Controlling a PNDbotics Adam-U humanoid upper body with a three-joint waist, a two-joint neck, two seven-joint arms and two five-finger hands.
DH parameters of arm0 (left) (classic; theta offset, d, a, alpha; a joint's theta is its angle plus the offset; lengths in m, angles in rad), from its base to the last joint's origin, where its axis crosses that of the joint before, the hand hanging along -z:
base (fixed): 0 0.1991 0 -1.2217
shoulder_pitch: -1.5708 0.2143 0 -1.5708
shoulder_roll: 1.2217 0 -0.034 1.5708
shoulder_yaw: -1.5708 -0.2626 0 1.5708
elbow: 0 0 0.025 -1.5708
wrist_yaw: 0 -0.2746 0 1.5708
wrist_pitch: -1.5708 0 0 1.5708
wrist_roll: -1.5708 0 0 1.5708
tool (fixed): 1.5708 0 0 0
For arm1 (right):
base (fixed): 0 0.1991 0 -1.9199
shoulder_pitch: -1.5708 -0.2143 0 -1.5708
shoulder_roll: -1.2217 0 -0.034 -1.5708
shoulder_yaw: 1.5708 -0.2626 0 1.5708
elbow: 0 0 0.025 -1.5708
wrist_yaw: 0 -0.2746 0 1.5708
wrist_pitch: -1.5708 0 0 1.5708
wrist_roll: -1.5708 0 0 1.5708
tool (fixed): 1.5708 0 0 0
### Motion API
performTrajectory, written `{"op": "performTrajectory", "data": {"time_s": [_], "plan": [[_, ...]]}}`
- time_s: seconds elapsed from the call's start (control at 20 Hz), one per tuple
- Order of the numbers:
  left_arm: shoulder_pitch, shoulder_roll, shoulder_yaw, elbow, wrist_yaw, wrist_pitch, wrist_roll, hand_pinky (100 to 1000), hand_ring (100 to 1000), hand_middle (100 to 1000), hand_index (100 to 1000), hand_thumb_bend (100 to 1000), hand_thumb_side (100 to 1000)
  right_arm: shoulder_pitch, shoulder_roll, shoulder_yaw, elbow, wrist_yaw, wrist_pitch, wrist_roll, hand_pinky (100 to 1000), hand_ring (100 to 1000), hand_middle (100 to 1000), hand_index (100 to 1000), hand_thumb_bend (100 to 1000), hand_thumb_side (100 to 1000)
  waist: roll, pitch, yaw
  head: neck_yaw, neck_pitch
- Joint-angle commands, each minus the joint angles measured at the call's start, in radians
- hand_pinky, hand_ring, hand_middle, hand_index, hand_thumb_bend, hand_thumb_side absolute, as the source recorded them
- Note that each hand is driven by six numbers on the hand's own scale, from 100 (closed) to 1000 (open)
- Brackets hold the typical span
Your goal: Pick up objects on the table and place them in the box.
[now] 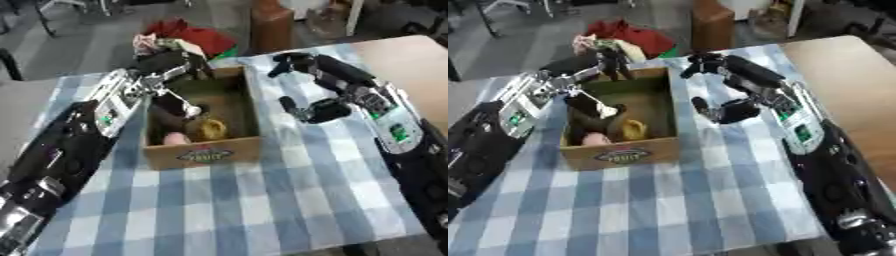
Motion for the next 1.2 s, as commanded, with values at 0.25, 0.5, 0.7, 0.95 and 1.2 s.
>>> {"op": "performTrajectory", "data": {"time_s": [0.25,0.5,0.7,0.95,1.2], "plan": [[0.076,0.06,0.193,-0.213,0.125,0.11,0.117,721,560,554,673,100,130,-0.004,-0.025,-0.021,-0.015,0.008,0.007,-0.017,808,969,743,850,100,199,-0.011,-0.018,0.037,-0.024,-0.006],[0.206,0.072,0.315,-0.35,0.209,0.176,0.201,733,557,554,669,100,136,0.0,-0.038,-0.029,-0.02,0.01,0.015,-0.026,807,970,742,851,100,199,-0.012,-0.011,0.062,-0.032,-0.006],[0.321,0.049,0.361,-0.41,0.281,0.247,0.272,741,554,551,670,100,147,0.003,-0.046,-0.035,-0.023,0.01,0.02,-0.032,806,970,742,852,100,199,-0.014,-0.008,0.08,-0.035,-0.005],[0.474,0.045,0.333,-0.464,0.462,0.299,0.481,748,555,552,672,100,156,0.008,-0.046,-0.037,-0.024,0.009,0.023,-0.033,805,971,742,854,100,199,-0.016,-0.009,0.085,-0.022,0.003],[0.514,0.047,0.303,-0.462,0.535,0.287,0.579,749,554,551,672,100,157,0.01,-0.046,-0.038,-0.026,0.007,0.025,-0.033,805,971,741,854,100,199,-0.018,-0.009,0.084,-0.021,0.006]]}}
